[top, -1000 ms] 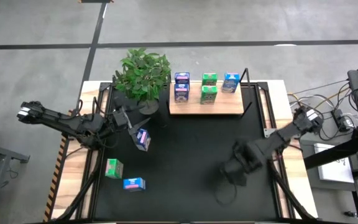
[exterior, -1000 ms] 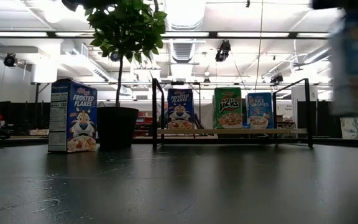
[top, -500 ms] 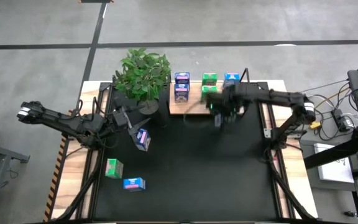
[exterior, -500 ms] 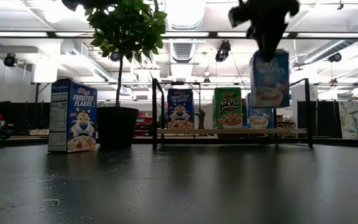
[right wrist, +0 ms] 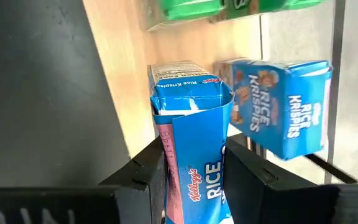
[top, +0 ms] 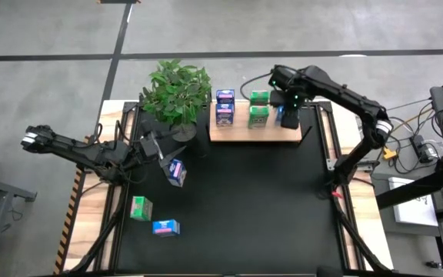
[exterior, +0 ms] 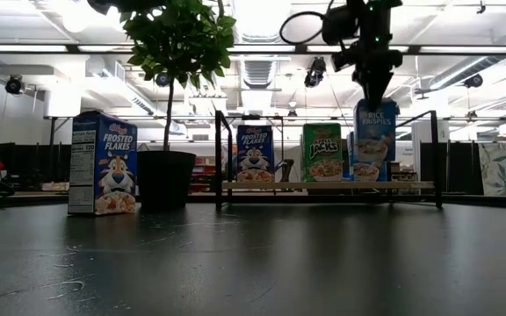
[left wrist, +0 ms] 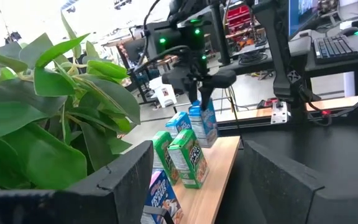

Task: Stack cereal on shelf
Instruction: Put the right light blue cereal box on the shelf aligned with the other light blue cereal box

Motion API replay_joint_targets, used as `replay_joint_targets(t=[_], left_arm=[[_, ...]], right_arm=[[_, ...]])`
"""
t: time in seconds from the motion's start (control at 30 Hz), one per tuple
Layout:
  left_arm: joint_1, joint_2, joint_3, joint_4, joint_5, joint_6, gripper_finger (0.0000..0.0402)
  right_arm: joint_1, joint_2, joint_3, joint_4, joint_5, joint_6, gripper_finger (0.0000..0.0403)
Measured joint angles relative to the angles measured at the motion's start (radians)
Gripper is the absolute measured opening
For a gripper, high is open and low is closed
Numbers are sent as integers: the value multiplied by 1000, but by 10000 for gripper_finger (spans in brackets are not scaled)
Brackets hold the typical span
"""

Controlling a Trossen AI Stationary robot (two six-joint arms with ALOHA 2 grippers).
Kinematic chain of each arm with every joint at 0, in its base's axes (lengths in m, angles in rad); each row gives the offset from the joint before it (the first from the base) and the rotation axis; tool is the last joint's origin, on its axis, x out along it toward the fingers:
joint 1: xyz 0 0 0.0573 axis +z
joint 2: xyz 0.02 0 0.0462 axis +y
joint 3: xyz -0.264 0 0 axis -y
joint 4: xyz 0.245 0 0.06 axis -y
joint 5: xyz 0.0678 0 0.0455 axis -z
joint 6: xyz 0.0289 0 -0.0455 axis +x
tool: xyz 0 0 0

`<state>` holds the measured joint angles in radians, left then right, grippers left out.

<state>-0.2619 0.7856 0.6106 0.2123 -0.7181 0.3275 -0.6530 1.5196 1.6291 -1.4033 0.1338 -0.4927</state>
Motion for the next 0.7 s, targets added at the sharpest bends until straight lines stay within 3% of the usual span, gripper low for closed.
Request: replay_joint_targets(t=[0.2, 0.7], left_arm=[[0, 0, 0, 0, 0, 9, 233], [0, 0, 0, -2, 0, 12, 233]], right_arm=[[-52, 0, -19, 36, -37, -49, 118], [-53, 87, -30, 52, -25, -58, 118]])
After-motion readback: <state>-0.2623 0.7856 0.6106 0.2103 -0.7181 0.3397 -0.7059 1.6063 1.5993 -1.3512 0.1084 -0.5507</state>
